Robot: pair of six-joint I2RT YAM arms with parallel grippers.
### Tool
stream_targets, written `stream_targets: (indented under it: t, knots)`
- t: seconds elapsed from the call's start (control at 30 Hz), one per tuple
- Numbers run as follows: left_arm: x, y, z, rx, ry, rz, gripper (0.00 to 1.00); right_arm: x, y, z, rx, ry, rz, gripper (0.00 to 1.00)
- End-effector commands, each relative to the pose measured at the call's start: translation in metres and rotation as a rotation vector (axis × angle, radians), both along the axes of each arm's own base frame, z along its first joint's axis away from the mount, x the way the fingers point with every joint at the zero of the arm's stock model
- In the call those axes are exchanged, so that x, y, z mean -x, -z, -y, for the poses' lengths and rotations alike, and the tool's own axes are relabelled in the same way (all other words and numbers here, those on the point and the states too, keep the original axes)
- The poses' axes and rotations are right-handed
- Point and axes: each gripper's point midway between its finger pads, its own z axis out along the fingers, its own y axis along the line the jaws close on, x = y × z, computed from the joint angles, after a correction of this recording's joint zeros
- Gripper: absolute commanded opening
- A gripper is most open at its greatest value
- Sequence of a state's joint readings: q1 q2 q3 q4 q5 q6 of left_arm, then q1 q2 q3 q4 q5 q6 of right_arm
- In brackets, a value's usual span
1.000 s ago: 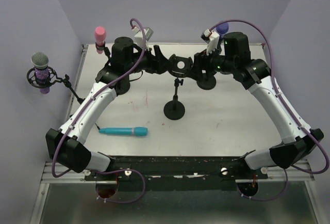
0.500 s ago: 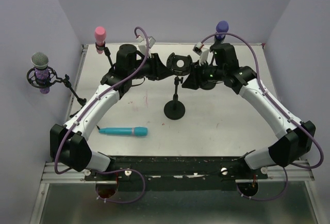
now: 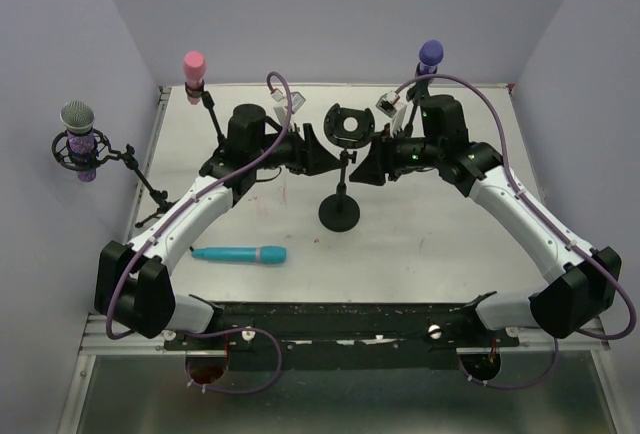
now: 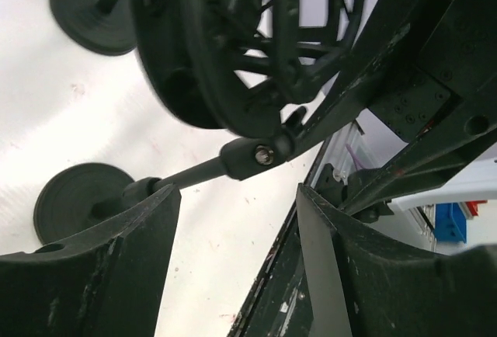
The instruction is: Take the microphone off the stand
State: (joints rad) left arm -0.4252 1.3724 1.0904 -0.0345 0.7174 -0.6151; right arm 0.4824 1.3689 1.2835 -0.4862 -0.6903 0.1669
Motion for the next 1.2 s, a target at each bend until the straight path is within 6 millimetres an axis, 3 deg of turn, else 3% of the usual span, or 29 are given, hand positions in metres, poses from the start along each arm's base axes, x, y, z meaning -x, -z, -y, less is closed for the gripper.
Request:
stream_targets:
  t: [0.0,0.23,0.67,0.83,1.0,1.17]
  knots:
    - [0.014,-0.033,0.009,0.096,0.101,0.098,0.68,-0.005,-0.019,-0.005,-0.057,-0.008,0.073,0.54]
    - [0.012,-0.046,0.024,0.107,0.132,0.163,0.64,-0.009,-0.023,-0.01,-0.085,-0.024,0.092,0.47]
    - [-0.015,-0.018,0.022,0.016,0.018,0.139,0.5,-0.027,-0.006,0.0,-0.008,0.066,0.113,0.45]
    - [-0.02,-0.015,0.021,0.016,-0.018,0.126,0.66,-0.023,-0.008,0.005,0.017,0.067,0.135,0.52]
    - [-0.006,-0.026,0.029,0.071,0.074,0.132,0.68,-0.029,-0.014,0.014,0.068,0.107,0.163,0.59]
    - [0.01,-0.026,0.013,0.031,0.079,0.14,0.71,-0.038,-0.026,0.025,0.119,0.164,0.2,0.62]
